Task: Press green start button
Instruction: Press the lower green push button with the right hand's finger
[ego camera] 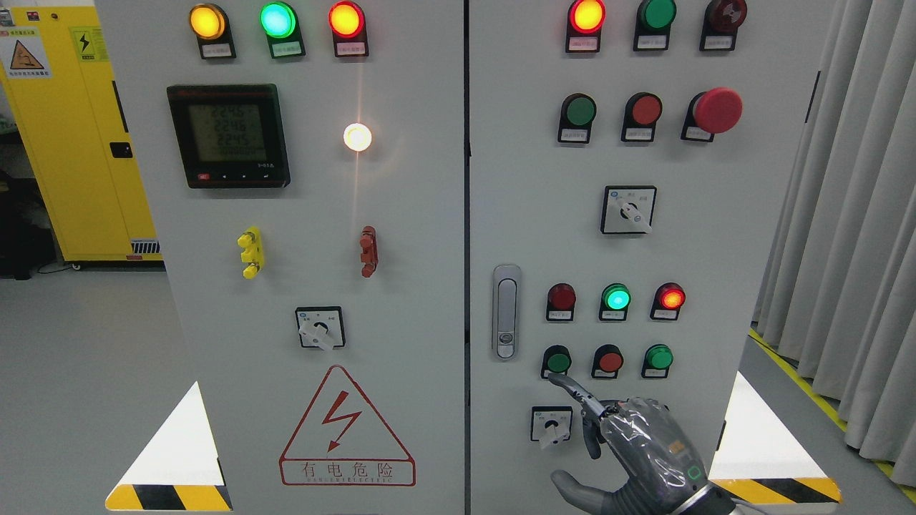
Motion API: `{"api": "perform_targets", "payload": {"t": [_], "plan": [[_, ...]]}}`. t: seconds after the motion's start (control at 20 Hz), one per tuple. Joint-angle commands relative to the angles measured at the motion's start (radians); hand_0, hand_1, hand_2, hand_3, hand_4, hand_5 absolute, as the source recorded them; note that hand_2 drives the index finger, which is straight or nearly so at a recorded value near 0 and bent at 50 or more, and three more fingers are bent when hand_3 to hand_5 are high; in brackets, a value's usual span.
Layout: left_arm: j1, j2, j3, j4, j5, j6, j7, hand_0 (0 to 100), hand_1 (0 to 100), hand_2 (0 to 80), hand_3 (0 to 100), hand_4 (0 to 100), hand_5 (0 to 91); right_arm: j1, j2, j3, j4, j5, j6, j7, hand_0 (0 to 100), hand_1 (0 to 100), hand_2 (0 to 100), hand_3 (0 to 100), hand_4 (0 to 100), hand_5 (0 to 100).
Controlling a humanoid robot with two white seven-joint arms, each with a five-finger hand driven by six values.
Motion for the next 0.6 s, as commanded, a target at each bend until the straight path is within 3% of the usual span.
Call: {"api": "perform_targets", "payload": {"t": [0.0, 0.55], "plan": [[-0.021, 0.000, 0.000, -0.028, 0.000, 0.000, 0.000, 12, 56, 0.0, 0, 0, 0.0, -0.028, 0.000, 0.000, 0.059, 0.001, 0.003, -0.002, 28, 68, 0, 85, 82, 84], [-0.021, 0.000, 0.000, -0.028, 0.000, 0.000, 0.000, 12, 56, 0.0, 0, 0, 0.0, -0.042, 0.000, -0.014, 0.112, -0.008, 0.015, -0.005, 31, 68, 0, 84, 82, 83]]}}
